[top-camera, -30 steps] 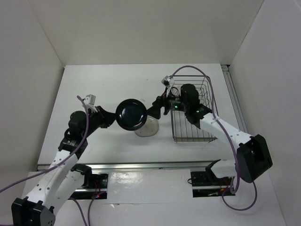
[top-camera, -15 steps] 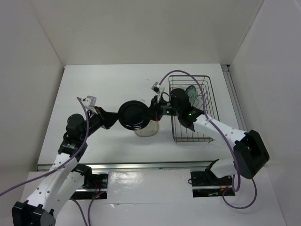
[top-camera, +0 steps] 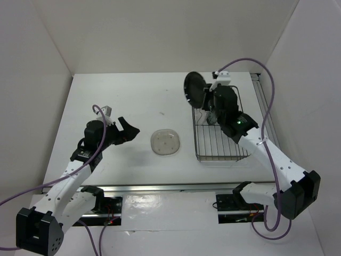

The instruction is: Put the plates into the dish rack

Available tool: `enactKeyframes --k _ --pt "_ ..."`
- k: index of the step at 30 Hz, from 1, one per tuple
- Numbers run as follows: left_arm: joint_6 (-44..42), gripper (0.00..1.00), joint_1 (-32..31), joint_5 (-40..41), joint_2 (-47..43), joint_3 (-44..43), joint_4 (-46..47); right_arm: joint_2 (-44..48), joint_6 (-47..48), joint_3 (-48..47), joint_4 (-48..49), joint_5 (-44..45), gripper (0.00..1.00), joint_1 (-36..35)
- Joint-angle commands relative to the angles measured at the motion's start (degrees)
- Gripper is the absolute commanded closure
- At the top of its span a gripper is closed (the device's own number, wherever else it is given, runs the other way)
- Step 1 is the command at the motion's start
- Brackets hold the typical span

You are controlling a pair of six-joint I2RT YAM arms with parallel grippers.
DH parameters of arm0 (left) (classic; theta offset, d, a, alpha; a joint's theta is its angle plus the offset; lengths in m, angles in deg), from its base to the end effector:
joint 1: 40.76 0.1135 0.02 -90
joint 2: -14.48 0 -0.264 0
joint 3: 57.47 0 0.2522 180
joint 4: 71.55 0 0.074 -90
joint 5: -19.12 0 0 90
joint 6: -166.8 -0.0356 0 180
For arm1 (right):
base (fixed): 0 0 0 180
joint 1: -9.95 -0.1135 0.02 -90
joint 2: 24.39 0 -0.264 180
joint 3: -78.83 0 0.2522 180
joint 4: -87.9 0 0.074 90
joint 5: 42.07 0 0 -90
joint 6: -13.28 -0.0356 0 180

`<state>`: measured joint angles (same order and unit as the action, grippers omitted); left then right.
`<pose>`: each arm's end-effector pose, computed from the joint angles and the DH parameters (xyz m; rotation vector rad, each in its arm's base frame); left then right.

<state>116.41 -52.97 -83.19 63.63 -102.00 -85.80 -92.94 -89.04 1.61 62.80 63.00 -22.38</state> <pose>0.1955 -0.0501 0.2577 -0.3192 1.9513 -0.8071 0.2388 0.1402 0.3666 -0.1411 1.8526 0.2989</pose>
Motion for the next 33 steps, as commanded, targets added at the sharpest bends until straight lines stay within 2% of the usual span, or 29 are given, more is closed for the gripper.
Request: enactKeyframes --k 1,6,13,20,33 --pt "1.17 0.00 0.17 2.65 0.77 -2.90 -1.53 2.20 1.95 -4.30 -6.67 17.53 1.00 4.10" --pt "2.31 0.00 0.17 5.19 0.25 -2.28 -3.55 2.20 4.32 -5.53 -9.32 25.62 0.98 10.53" --pt "2.31 0.00 0.17 5.20 0.25 -2.90 -5.40 2.81 4.49 -3.60 -8.98 23.96 0.98 17.48" --pt "2.31 0.00 -0.36 4.14 0.25 -2.90 -4.87 1.58 4.49 0.26 -6.68 21.93 0.98 17.48" --pt "2.31 0.00 -0.36 3.00 -0.81 -2.37 -4.34 -5.54 3.88 1.85 -3.26 18.78 0.98 19.24"
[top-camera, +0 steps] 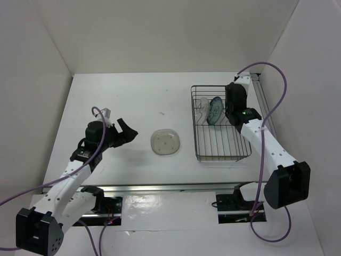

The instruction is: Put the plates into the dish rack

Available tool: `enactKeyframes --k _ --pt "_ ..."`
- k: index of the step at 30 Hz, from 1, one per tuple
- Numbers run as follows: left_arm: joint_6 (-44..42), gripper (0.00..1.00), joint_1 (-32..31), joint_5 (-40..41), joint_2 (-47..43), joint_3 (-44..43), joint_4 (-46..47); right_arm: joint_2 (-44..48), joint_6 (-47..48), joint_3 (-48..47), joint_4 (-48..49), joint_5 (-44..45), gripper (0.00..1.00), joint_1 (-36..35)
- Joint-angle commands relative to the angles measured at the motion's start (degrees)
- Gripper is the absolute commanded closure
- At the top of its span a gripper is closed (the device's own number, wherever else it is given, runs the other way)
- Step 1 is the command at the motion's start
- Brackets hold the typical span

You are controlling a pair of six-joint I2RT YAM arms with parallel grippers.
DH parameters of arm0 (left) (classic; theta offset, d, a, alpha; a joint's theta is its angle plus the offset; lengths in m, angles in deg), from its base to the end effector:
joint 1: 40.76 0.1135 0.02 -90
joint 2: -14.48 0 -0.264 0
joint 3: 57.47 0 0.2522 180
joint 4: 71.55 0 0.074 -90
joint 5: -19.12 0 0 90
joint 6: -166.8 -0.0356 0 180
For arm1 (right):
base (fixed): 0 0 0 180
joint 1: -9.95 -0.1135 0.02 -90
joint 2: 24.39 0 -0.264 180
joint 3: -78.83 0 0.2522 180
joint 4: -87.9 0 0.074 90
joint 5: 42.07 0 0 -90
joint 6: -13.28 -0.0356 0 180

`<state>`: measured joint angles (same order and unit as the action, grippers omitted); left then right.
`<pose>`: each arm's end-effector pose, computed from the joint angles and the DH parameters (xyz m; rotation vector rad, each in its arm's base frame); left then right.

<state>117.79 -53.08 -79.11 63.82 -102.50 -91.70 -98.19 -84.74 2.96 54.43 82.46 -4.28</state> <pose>0.1932 -0.0474 0.2496 -0.4194 2.0279 -0.7304 0.2827 0.0509 0.3223 0.2408 2.0226 -0.3946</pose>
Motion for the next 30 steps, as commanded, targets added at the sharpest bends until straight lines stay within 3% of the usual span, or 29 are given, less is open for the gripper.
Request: enactKeyframes --k 1,30 --pt "0.93 0.00 -0.25 -1.09 -1.00 -1.87 1.56 -0.99 -0.95 0.50 5.11 -1.21 0.98 1.84" --pt "0.93 0.00 -0.25 -1.09 -3.20 -1.87 1.03 -6.26 -3.24 1.11 5.91 -6.40 0.95 3.61"
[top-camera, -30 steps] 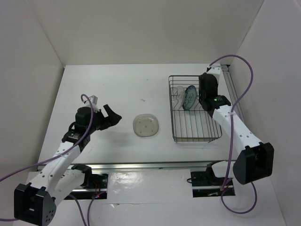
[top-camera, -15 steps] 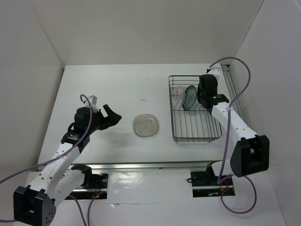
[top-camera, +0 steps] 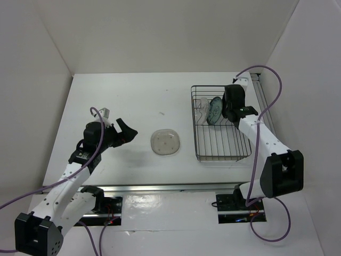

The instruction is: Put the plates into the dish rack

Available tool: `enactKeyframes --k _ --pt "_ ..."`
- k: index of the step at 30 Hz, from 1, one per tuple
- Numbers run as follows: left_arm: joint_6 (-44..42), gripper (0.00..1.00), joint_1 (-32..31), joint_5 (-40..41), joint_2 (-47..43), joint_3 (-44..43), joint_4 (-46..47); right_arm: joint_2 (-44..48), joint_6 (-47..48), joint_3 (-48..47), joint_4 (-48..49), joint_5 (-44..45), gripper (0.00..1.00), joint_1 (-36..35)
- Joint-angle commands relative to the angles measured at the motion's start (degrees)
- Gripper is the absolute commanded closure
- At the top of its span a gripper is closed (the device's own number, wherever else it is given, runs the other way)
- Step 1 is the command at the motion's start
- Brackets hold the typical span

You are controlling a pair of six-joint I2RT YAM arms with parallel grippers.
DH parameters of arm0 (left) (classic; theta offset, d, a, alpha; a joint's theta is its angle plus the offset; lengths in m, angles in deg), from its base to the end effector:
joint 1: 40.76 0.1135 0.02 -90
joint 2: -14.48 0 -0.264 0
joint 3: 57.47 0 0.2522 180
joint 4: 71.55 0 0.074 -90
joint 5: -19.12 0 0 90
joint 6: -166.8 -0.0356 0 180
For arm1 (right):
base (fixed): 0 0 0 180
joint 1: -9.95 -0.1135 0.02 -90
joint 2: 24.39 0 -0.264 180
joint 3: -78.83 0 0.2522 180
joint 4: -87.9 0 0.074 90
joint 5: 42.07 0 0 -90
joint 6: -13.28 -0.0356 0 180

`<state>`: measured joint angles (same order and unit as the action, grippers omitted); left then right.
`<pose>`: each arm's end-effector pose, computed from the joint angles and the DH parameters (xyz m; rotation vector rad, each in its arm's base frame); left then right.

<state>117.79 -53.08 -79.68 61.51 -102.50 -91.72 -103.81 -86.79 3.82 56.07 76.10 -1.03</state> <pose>0.1876 -0.0465 0.2567 -0.4006 1.9917 -0.7515 0.3055 0.0422 0.2913 0.2527 2.1214 -0.3266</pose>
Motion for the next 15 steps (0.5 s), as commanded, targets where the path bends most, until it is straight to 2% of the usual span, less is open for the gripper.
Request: enactKeyframes --k 1,3,5,7,8,10,13,15 --pt "0.93 0.00 -0.25 -0.52 -0.88 -1.87 1.05 -0.65 -1.18 0.26 4.27 -0.04 0.93 0.35" --pt "0.93 0.00 -0.25 -0.52 -0.88 -1.87 1.05 -1.17 -1.18 0.26 4.27 -0.04 0.82 0.35" --pt "0.93 0.00 -0.25 -0.52 -0.88 -1.87 1.05 -1.18 -1.18 0.26 4.27 -0.04 0.80 0.35" --pt "0.93 0.00 -0.25 -0.52 -0.88 -1.87 1.05 -1.70 -1.18 0.26 4.27 -0.04 0.61 0.35" --pt "0.93 0.00 -0.25 -0.52 -0.88 -1.87 1.05 -1.71 -1.71 0.26 4.27 0.48 0.57 0.35" --pt "0.93 0.00 -0.25 -0.52 -0.88 -1.87 1.05 -1.71 -1.71 0.26 3.74 0.49 0.40 0.35" --pt "0.93 0.00 -0.25 -0.52 -0.88 -2.40 0.53 -1.71 -2.24 0.26 3.74 1.63 0.29 0.35" --pt "0.93 0.00 -0.25 -1.04 -0.88 -2.40 0.53 -1.71 -2.24 -0.36 3.21 1.63 0.28 0.35"
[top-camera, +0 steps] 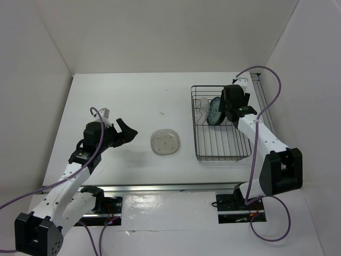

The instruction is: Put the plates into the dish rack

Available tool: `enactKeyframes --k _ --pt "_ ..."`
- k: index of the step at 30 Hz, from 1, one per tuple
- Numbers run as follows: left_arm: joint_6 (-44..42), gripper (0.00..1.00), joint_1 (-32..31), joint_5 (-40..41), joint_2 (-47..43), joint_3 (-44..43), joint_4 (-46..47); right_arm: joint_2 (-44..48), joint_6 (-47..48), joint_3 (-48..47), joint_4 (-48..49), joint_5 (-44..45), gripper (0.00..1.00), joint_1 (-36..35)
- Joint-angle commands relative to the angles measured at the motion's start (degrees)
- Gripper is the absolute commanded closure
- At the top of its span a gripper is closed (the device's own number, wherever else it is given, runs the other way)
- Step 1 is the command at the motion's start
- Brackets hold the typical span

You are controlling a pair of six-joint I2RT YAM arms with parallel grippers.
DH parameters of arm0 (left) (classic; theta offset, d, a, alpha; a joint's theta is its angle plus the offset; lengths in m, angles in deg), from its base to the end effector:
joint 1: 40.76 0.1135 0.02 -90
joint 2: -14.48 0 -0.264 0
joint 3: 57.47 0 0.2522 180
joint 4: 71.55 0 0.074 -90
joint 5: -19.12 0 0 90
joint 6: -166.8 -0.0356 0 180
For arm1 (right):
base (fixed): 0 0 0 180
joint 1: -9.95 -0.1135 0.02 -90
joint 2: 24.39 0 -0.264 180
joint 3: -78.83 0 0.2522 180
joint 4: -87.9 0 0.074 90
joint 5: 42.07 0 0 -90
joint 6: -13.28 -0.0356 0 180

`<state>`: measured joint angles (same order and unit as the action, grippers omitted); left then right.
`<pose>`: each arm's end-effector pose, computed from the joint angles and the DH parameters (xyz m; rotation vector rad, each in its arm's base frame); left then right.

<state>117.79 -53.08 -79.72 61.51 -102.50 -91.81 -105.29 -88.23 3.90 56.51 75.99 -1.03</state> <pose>0.1875 -0.0466 0.2565 -0.4007 1.9934 -0.7517 0.3103 0.0432 0.2840 0.2740 2.1352 -0.3175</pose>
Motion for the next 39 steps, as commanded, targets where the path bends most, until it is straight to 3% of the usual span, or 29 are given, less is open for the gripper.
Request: enactKeyframes --k 1,3,6,11,16,20,31,39 --pt "0.93 0.00 -0.25 -1.00 -0.88 -2.40 0.61 -0.22 -0.80 -0.44 2.25 2.44 0.25 0.35" --pt "0.93 0.00 -0.25 -1.00 -0.88 -2.40 0.61 -0.22 -0.80 -1.06 0.85 3.84 0.25 0.35" --pt "0.93 0.00 -0.25 -1.00 0.52 -2.40 0.61 0.40 -2.20 -2.91 -1.78 6.56 0.17 0.35" --pt "0.93 0.00 -0.25 -2.23 5.70 -2.40 1.93 5.75 -3.43 -6.85 -5.05 7.10 0.15 -0.17" --pt "1.63 0.00 -0.78 -4.69 15.10 -2.40 5.61 13.38 -4.66 -6.25 -4.53 0.96 0.13 -3.24" --pt "2.95 0.06 -3.40 -6.72 21.52 -0.99 13.35 17.17 -5.71 -2.56 -1.80 -3.71 0.11 -6.59" --pt "2.95 0.19 -12.54 3.65 37.95 -11.87 10.55 17.28 -7.04 0.08 0.05 -2.48 0.11 -19.41" --pt "4.71 0.28 -15.54 9.10 44.99 -15.32 7.91 16.74 -7.04 0.08 0.58 0.33 0.11 -24.00"
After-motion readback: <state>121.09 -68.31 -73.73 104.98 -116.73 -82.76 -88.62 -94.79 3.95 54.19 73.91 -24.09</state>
